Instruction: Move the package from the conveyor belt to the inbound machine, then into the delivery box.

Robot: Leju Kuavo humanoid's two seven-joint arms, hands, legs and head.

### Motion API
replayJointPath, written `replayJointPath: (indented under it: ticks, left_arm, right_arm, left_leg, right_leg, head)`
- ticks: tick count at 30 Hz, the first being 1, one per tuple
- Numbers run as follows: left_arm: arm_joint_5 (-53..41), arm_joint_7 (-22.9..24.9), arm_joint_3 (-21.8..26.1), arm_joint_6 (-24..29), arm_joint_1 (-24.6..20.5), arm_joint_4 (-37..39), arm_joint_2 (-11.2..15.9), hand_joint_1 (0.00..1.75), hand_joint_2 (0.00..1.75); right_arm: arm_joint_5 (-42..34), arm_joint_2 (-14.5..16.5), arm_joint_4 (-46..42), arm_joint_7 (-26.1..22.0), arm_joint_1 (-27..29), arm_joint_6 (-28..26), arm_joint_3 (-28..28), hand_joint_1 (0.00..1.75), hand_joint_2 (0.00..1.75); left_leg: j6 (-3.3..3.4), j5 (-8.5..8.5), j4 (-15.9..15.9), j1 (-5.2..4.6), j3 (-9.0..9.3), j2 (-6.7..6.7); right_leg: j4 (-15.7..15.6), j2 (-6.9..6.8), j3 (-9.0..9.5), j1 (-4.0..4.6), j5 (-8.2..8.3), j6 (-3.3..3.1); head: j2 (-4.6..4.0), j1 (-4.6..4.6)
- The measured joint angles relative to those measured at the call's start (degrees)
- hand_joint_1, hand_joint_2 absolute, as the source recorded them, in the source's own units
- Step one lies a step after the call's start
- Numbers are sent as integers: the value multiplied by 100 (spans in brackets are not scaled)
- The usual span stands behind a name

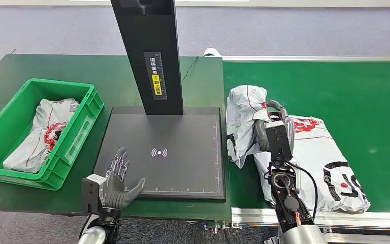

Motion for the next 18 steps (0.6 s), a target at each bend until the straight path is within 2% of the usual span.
replayJointPath:
  ticks: [6, 9, 18]
  left_arm:
    - [-2, -44, 0, 15, -2, 0, 0, 0, 175]
    - [-33, -125, 2, 111, -4, 0, 1, 0, 175]
    - [-67, -273, 7, 351, -47, 4, -15, 0, 175]
  right_arm:
    - [-112, 2, -211, -180, 86, -29, 28, 175, 175]
    - [-65, 4, -490, -230, 192, 173, 185, 175, 175]
    - [310, 139, -1109, -162, 591, 836, 1504, 175, 175]
  left_leg:
    - [0, 0, 0, 0, -3, -2]
    - [0, 0, -1, 1, -4, 0]
    - [-1, 0, -2, 4, -4, -1]
  right_leg:
    - [0, -2, -1, 0, 0, 0]
    - [0, -2, -3, 1, 0, 0]
    - [0, -2, -4, 5, -1, -1]
  head:
    - [0, 0]
    - [0, -1]
    - [0, 0]
